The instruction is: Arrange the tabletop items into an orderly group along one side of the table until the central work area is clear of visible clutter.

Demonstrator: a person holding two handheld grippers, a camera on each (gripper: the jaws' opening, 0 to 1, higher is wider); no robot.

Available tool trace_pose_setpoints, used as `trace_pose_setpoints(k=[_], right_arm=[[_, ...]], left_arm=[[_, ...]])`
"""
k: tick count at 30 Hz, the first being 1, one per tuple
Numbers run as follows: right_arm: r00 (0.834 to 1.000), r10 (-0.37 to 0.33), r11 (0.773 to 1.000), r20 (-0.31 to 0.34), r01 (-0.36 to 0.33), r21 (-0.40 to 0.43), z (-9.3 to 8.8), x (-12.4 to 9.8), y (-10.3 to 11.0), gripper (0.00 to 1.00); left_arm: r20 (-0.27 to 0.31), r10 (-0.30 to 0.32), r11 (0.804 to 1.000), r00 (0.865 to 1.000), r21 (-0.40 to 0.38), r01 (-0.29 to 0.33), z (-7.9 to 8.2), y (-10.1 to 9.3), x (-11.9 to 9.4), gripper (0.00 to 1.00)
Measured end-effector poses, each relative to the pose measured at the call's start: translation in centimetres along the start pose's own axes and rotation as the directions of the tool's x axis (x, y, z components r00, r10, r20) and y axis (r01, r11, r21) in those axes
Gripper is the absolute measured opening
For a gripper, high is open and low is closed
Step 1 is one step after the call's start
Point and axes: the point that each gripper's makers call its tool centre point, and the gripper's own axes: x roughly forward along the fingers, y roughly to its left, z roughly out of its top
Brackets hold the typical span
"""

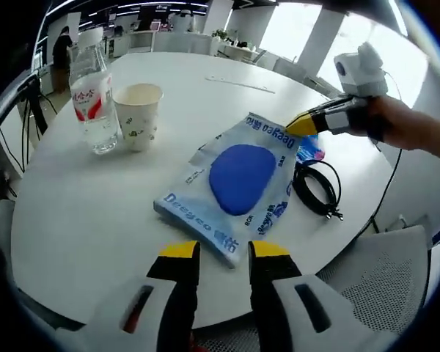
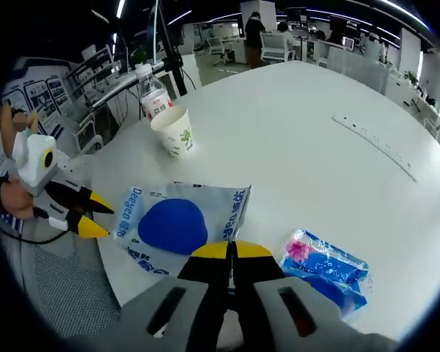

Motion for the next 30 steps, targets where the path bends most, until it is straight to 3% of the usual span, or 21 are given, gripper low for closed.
trace_pose_setpoints(k=[5,11,18,22,27,30], right_arm=[[1.0,-0.004,1.0,0.015,0.003,0.027,-0.6,-0.9,0.7,0.0],[1.0,0.006,0.996,-0.009,-0.005,0.085,-2.7,-1.6,1.6,0.0],[0.998,0.027,0.996,-0.063,-0.022,0.085,-5.8,-1.6,2.9,0.0],[0.997,0.034,0.995,-0.075,-0.027,0.097,-6.6,-1.5,3.2,0.0],[0.997,0.053,0.983,-0.064,-0.041,0.18,-7.2,-0.7,3.4,0.05],[0.995,0.048,0.989,-0.084,-0.035,0.144,-7.6,-0.4,3.9,0.01]], left_arm=[[-0.014,-0.002,1.0,1.0,-0.001,0.002,-0.3,-0.1,0.3,0.23],[-0.022,-0.004,1.0,1.0,0.0,0.005,-0.5,0.0,0.6,0.22],[-0.033,0.001,1.0,0.999,-0.008,-0.001,-0.6,0.5,0.8,0.2],[-0.036,0.01,1.0,0.999,-0.003,-0.01,-0.6,0.8,0.9,0.17],[-0.045,0.018,1.0,0.999,0.001,-0.018,-0.4,1.2,1.2,0.05],[-0.049,0.021,1.0,0.999,0.003,-0.021,0.0,1.5,1.3,0.0]])
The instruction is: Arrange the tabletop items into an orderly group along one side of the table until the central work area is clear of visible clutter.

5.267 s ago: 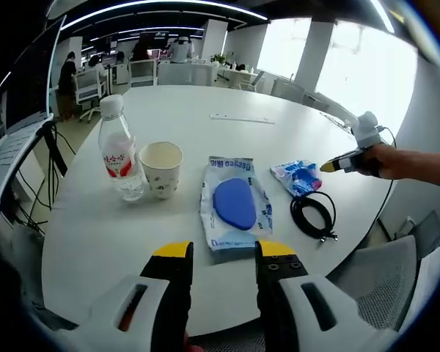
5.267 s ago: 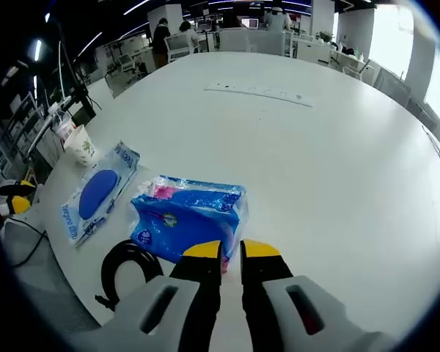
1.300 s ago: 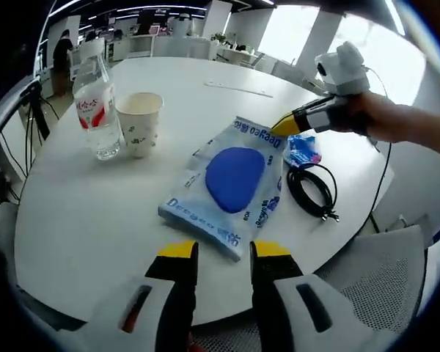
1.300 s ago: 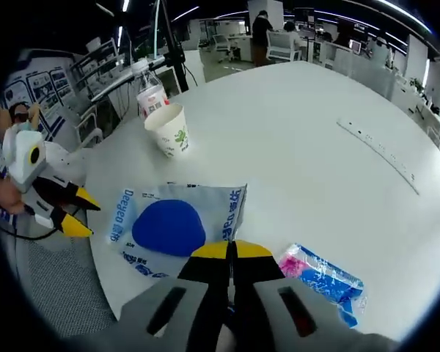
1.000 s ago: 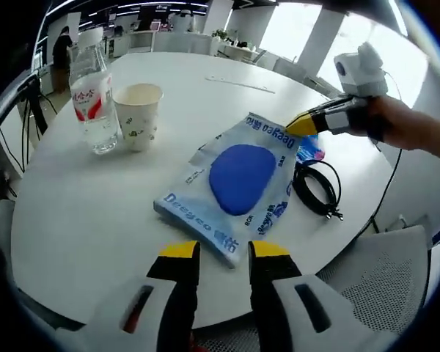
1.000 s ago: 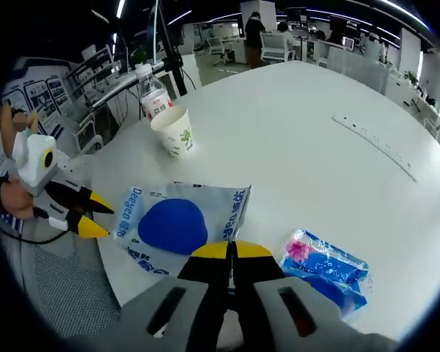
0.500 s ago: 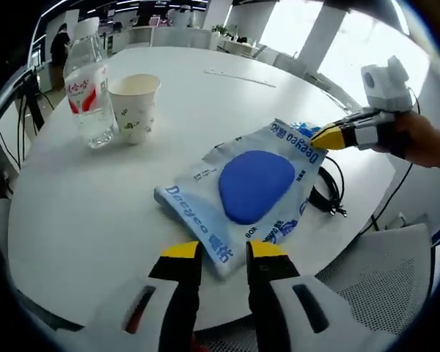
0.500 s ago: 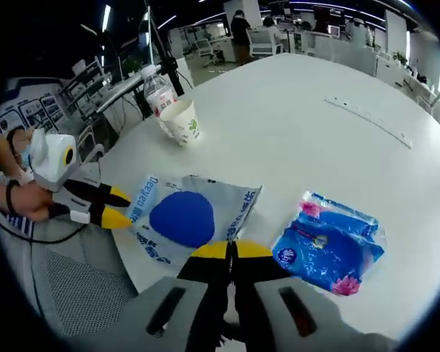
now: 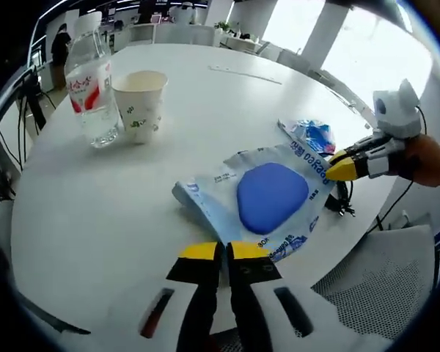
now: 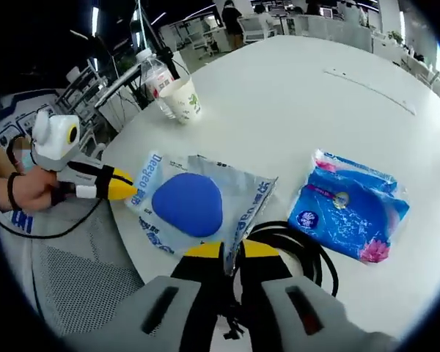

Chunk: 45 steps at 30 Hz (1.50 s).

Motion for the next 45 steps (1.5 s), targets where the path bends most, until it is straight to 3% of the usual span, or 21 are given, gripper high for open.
trace_pose_setpoints(k=[2,7,14,19,25,30,33,36,40,45], right_arm=[[1.0,-0.02,0.998,-0.001,0.02,-0.052,0.1,0.1,0.0,0.0],[0.999,-0.036,0.999,0.037,0.037,-0.032,1.5,-0.2,-0.3,0.0],[0.996,-0.057,0.998,0.074,0.058,-0.013,3.3,-0.1,-1.7,0.0],[0.993,-0.077,0.995,0.087,0.071,0.063,3.6,0.4,-2.9,0.0],[0.988,-0.094,0.981,0.119,0.072,0.179,4.0,0.7,-4.1,0.0],[0.987,-0.116,0.977,0.107,0.094,0.19,4.1,1.1,-5.0,0.0],[0.988,-0.118,0.975,0.097,0.097,0.198,3.8,1.2,-5.3,0.0],[0.987,-0.102,0.967,0.124,0.069,0.245,3.7,1.0,-5.1,0.01],[0.987,-0.103,0.974,0.123,0.075,0.215,3.3,0.6,-5.2,0.03],[0.991,-0.087,0.976,0.104,0.063,0.208,2.5,0.3,-5.2,0.07]], left_arm=[[0.002,-0.001,1.0,1.0,0.005,0.001,0.3,0.0,0.1,0.0],[0.008,0.0,1.0,1.0,0.021,0.0,1.3,0.2,0.3,0.0],[0.03,0.005,0.999,1.0,0.051,-0.007,4.6,1.1,1.3,0.0],[0.06,0.006,0.999,0.998,0.048,-0.009,7.7,1.7,2.2,0.0],[0.077,0.007,1.0,0.997,-0.001,-0.007,9.7,2.7,3.4,0.0],[0.065,0.01,1.0,0.998,-0.001,-0.01,9.7,2.8,4.5,0.0],[0.034,0.012,1.0,0.999,0.019,-0.012,8.7,3.1,4.9,0.0],[0.028,0.003,1.0,1.0,0.018,-0.004,8.1,3.5,4.4,0.01],[0.039,-0.012,1.0,0.999,0.019,0.011,7.2,4.1,3.3,0.09],[0.048,-0.033,0.999,0.998,0.023,0.032,6.3,4.0,2.8,0.1]])
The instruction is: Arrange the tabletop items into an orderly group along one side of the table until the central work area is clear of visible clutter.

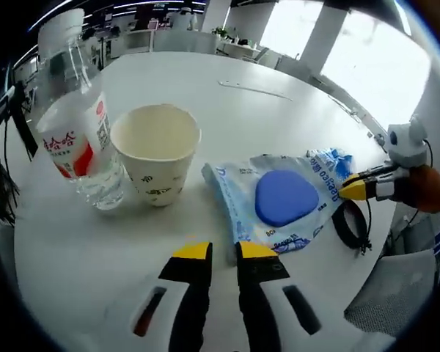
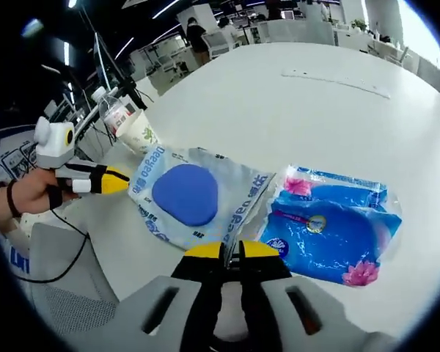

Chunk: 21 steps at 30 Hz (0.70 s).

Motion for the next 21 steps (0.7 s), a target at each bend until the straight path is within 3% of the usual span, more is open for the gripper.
trace_pose_setpoints(k=[5,12,21], right_arm=[[1.0,0.006,1.0,-0.016,-0.007,-0.02,-0.43,-0.07,0.28,0.08],[1.0,0.0,1.0,-0.02,-0.001,-0.03,-0.49,0.33,0.52,0.02],[1.0,0.007,1.0,-0.021,-0.007,-0.029,-0.72,0.22,0.64,0.02]], left_arm=[[0.023,-0.022,1.0,0.999,-0.01,0.023,0.17,-0.48,-0.05,0.09],[0.033,-0.036,0.998,0.999,-0.045,0.037,0.49,-0.6,0.25,0.07],[0.04,-0.058,0.995,0.998,-0.083,0.061,-0.2,-0.52,0.03,0.09]])
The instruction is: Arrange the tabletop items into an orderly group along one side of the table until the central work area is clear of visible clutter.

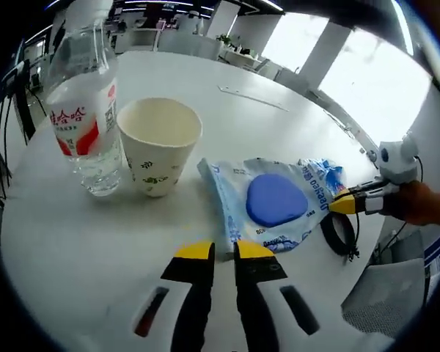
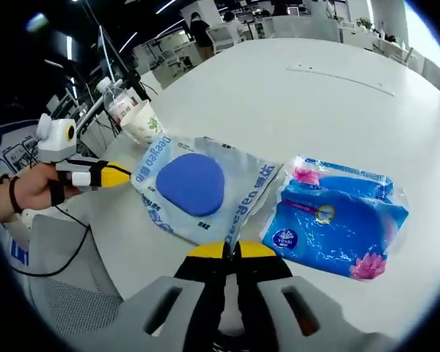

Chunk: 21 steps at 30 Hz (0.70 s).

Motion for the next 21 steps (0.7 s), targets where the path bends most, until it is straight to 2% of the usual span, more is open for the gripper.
trace_pose_setpoints(k=[6,10,14,21], right_arm=[[1.0,-0.001,1.0,-0.003,0.001,0.002,0.0,0.2,0.0,0.01],[1.0,0.001,1.0,-0.002,-0.001,0.009,0.1,0.4,0.0,0.01],[1.0,-0.003,1.0,-0.001,0.003,0.006,0.4,0.8,-0.1,0.0],[1.0,-0.017,1.0,0.016,0.017,0.02,1.8,1.3,-0.8,0.0]], left_arm=[[-0.012,-0.007,1.0,1.0,-0.015,0.007,-0.3,-0.1,0.4,0.07],[-0.063,0.027,1.0,0.998,-0.002,-0.027,-1.0,0.3,1.0,0.03],[-0.045,0.048,0.999,0.998,-0.015,-0.049,-0.2,0.3,1.4,0.0],[-0.026,0.079,0.993,0.997,-0.084,-0.081,0.7,0.8,1.8,0.0]])
